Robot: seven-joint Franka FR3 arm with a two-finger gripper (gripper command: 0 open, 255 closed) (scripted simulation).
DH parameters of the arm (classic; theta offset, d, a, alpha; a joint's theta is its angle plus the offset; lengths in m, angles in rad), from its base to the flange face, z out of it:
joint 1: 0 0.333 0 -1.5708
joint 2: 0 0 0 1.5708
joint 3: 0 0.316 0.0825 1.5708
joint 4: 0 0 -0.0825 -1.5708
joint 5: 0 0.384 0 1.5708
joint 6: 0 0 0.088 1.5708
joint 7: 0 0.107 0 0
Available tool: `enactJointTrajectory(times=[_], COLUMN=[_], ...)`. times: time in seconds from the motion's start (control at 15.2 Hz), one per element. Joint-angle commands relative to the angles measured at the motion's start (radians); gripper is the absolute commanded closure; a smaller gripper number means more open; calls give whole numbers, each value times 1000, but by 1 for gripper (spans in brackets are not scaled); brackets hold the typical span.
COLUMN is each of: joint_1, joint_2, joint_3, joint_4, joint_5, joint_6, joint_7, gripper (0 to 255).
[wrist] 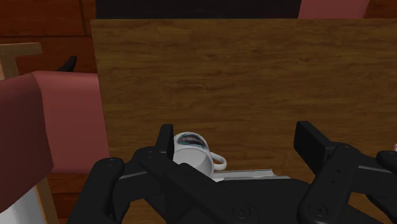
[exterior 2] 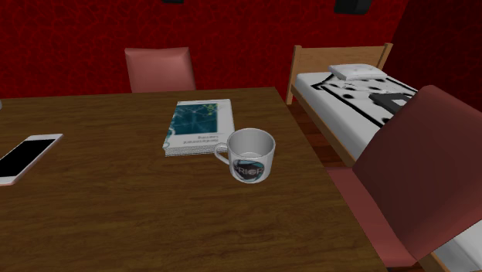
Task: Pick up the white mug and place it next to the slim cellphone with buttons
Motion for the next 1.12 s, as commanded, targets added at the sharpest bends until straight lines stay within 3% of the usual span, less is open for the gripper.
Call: enactJointTrajectory(times=[0.0, 0.53, 1.06], joint_1=[0, -10, -17], joint_2=[0, 173, 420], joint_3=[0, -29, -58], joint_4=[0, -97, -105], joint_5=[0, -18, -21], joint_6=[0, 268, 520], joint_7=[0, -33, -67], gripper=[0, 0, 0])
